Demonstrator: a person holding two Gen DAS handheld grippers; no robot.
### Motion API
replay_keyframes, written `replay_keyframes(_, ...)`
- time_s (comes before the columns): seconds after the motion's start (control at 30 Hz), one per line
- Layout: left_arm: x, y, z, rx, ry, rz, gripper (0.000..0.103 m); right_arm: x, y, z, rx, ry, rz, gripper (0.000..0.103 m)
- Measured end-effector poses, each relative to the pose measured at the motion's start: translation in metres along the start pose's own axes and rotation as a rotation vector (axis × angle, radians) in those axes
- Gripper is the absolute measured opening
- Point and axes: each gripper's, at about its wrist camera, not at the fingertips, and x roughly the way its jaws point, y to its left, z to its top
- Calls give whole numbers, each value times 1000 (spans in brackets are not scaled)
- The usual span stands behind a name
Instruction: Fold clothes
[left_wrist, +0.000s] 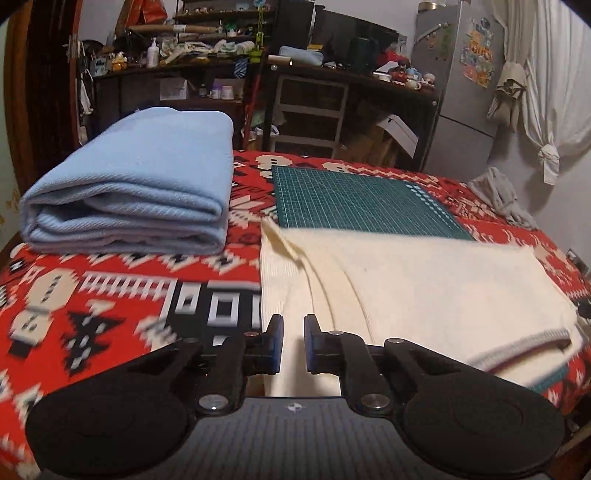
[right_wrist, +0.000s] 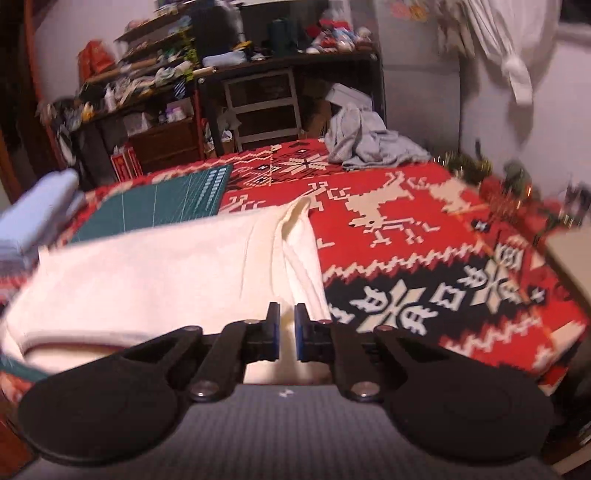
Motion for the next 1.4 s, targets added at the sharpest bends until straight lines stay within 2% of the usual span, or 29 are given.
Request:
replay_keyframes(0.17,41,12,24,-61,27,-67,12,19,-3,14,21,-1,0,8)
replay_keyframes(0.27,53,19,26,-110,51,-92,12,30,-4,18,17,10,-4,8)
replay_keyframes(0.33,50,26,21,-149,51,-107,16,36,-6,21,6,17,-8,8)
replay_keyframes(0.43,39,34,10,-198,48,-131,16,47,-10,30,-14,22,-9,8)
replay_keyframes(0.5,30,34,4,-189,50,-129,16,56,-13,40,-19,18,7,7)
replay_keyframes(0.53,25,32,1,-175,52,-124,16,61,-14,45,-19,15,21,0)
replay_keyframes(0.67,14,28,-6,-144,62,-112,16,91,-19,63,11,59,54,0)
replay_keyframes(0.77,9,27,-9,-135,69,-107,15,107,-19,64,1,104,54,0)
replay_keyframes(0.9,2,27,-13,-123,77,-100,15,95,-24,57,23,128,70,0)
replay_keyframes(1.13,-13,23,-25,-86,72,-88,15,47,-33,24,75,148,100,0)
replay_keyframes(1.4,-42,28,-44,-73,72,-49,17,-4,-44,-7,143,128,102,0)
